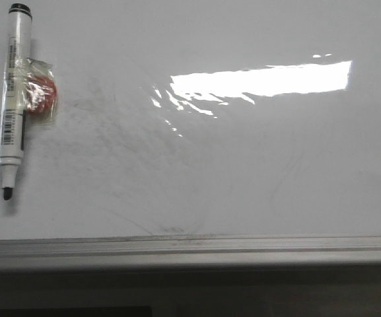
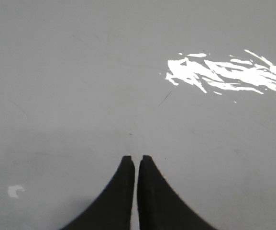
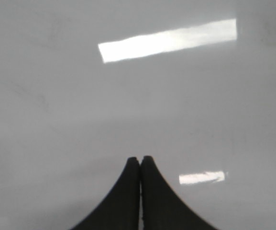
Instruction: Write number 9 on whiteboard
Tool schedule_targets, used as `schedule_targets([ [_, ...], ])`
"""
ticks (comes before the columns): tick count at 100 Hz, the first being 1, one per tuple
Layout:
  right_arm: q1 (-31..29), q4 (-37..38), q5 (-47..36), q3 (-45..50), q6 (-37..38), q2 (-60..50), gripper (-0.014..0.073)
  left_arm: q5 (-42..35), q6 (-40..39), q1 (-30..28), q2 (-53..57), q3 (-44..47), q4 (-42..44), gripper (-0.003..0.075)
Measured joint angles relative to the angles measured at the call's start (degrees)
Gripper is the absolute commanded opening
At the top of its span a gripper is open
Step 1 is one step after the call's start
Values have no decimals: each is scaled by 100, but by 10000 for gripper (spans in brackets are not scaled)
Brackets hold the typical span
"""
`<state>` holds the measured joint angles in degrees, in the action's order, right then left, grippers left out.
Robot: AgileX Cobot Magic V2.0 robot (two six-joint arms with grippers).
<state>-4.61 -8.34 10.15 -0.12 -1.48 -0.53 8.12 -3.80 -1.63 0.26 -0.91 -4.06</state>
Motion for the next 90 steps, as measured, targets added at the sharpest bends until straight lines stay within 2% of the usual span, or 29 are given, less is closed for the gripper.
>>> schedule_targets([
  [16,12,-101,481,-521,0,426,-63,793,0,0,-157,-670,28,-20],
  [34,12,-113,1153,-1162,10,1156,-63,1005,0,0,-526,-1184,325,-13],
  [41,47,-113,1142,-1204,10,1268,-63,1017,0,0,-597,-1213,354,49],
  [46,60,-113,1107,-1204,10,1288,-63,1041,0,0,-608,-1213,342,134],
  [57,68,-113,1063,-1204,10,1291,-63,923,0,0,-620,-1213,257,379],
  [63,68,-113,1060,-1204,10,1291,-63,690,0,0,-620,-1213,97,449],
  [73,68,-113,1038,-1204,10,1291,-63,229,0,0,-657,-1191,-266,457],
  [90,68,-113,995,-1204,10,1291,-63,41,0,106,-996,-1191,-380,458],
])
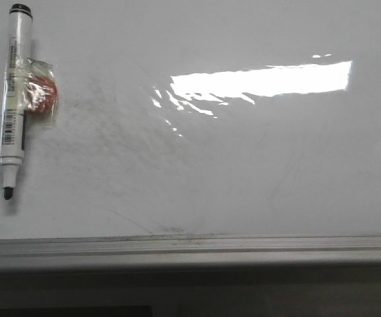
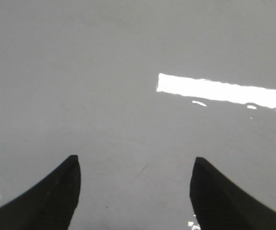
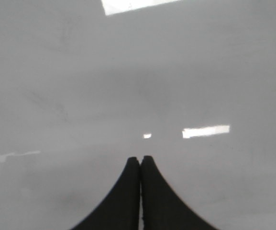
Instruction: Write number 9 on whiteboard
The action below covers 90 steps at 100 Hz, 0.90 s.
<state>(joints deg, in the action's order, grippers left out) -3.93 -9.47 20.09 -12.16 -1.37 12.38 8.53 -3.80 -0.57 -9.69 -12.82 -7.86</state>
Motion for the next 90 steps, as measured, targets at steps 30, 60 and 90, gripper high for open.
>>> schedule_targets([
  [30,0,0,-27,0,0,0,-63,-559,4,1926,-1018,11,-35,456],
  [60,0,0,-27,0,11,0,-63,-1061,4,4275,-2031,18,-148,420],
  [90,0,0,-27,0,11,0,-63,-2473,-12,4641,-3524,18,-126,420],
])
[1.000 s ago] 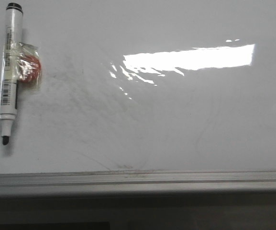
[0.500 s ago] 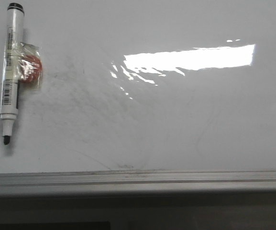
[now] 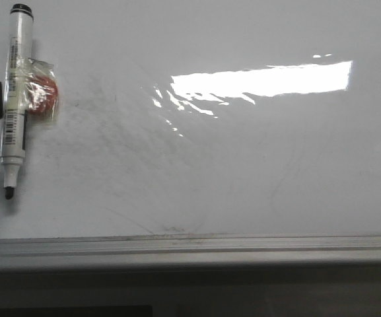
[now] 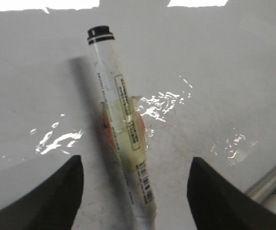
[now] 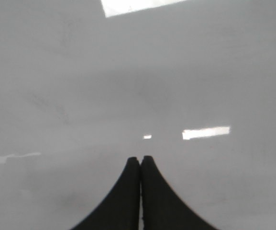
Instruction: Write number 9 on whiteboard
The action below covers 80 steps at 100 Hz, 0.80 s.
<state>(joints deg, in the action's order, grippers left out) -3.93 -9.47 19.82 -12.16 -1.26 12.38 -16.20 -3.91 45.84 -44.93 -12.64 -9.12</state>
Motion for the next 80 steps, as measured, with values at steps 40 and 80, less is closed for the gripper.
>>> schedule_targets([
  [40,5,0,0,0,0,0,-63,-864,-316,89,-1050,-37,33,183],
  [80,1320,-127,558,-308,-19,550,-60,-913,-358,103,-1189,-44,142,-20],
])
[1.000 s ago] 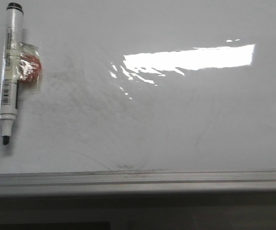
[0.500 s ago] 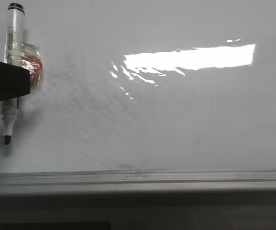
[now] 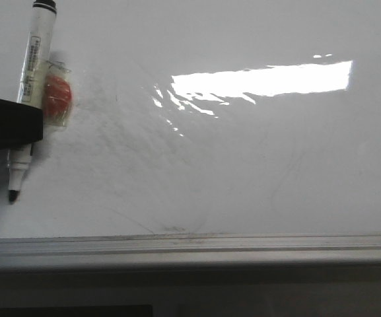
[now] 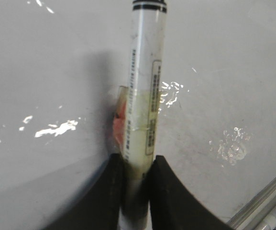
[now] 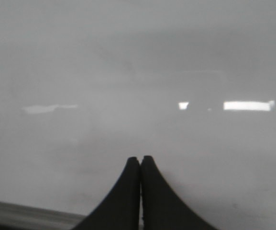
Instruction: Write number 9 on whiteboard
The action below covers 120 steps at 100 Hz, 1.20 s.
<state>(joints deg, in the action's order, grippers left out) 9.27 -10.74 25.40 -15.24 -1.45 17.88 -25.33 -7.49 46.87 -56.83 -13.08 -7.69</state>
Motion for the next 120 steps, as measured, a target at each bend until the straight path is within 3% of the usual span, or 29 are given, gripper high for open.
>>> schedule_targets([
  [9,618,-14,144,-334,0,433,7,27,0,0,0,0,388,-20],
  [23,1896,-28,215,-1068,-14,1137,270,143,0,0,0,0,1404,-20],
  [30,2626,-41,215,-1452,-70,1502,335,143,0,0,26,0,2055,-20],
  [41,3719,-41,146,-1986,-195,2151,332,133,0,0,128,0,2953,-20],
  [55,4620,-17,-93,-2506,-276,3062,332,18,0,0,245,0,3802,-20],
  [67,4854,-5,-213,-2892,-278,3788,332,-62,0,0,319,0,4245,-20],
  [97,4881,9,-335,-3596,-288,4864,328,-83,0,0,343,0,4383,-20],
  [107,4840,9,-318,-3611,-288,5096,236,-99,0,0,343,0,4387,-20],
  [120,4667,9,-242,-3615,-288,5172,24,-97,0,0,343,0,4410,-20],
])
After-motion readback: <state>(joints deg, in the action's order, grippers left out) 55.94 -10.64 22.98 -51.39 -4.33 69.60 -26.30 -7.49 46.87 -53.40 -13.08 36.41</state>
